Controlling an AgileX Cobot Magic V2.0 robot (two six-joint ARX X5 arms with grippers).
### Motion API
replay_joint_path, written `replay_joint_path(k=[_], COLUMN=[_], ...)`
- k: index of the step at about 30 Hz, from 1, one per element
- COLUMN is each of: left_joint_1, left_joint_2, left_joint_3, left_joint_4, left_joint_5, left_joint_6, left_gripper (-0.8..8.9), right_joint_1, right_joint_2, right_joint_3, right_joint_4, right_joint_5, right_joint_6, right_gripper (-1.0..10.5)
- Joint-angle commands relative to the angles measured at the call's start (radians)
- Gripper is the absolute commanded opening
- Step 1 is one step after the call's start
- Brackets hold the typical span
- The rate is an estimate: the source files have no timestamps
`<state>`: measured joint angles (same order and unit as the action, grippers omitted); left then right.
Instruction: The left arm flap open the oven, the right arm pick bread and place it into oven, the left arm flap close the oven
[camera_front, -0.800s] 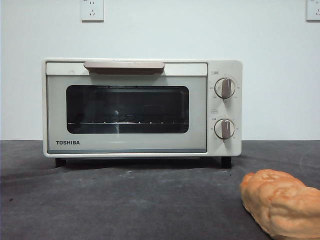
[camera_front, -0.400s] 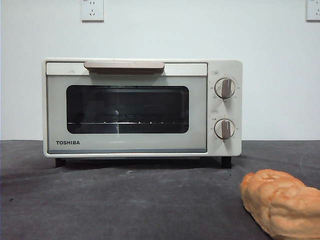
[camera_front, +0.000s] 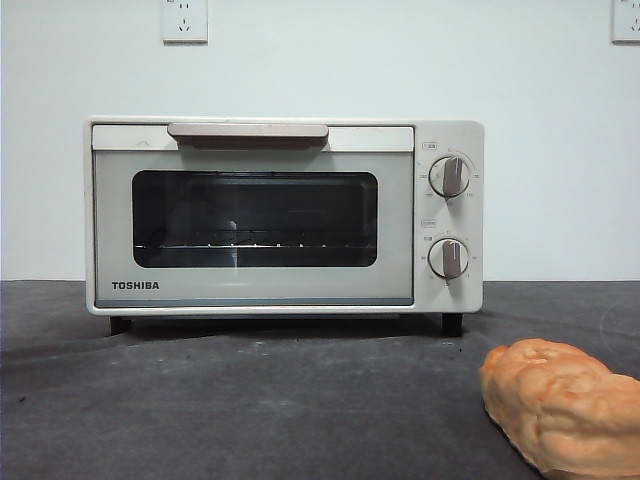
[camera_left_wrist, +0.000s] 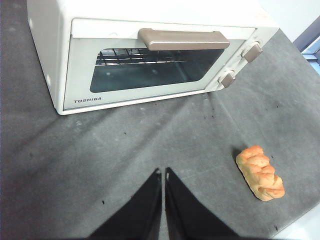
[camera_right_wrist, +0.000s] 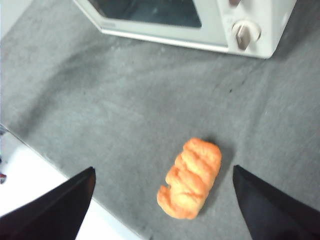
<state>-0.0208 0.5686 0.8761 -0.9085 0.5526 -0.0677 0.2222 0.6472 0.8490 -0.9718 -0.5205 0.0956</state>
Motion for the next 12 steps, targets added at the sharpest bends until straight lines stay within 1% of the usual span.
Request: replay_joint_path(k=[1, 8, 10, 12], left_joint_1=[-0.001, -0.001, -0.001, -0.001], left_joint_2=[0.005, 0.005, 0.005, 0.005], left_joint_3=[0.019, 0.019, 0.019, 0.019], left_joint_4=[0.011, 0.011, 0.011, 0.010], left_joint_5=[0.003, 0.003, 0.003, 0.003], left_joint_6=[0.016, 0.015, 0.016, 0.016], left_gripper=[0.16, 0.16, 0.16, 0.16], right_joint_1=[0.040, 0.167, 0.216, 0.272], right_joint_2=[0.006, 0.011, 0.020, 0.037], right_joint_3=[-0.038, -0.186, -0.231, -0.271], right_joint_4=[0.016, 0.175, 0.224, 0.267], right_joint_5=[0.051, 0.126, 0.160, 0.215], right_joint_6=[0.057, 0.194, 0.234, 0.277], right_gripper=[4.4, 4.4, 4.4, 4.4])
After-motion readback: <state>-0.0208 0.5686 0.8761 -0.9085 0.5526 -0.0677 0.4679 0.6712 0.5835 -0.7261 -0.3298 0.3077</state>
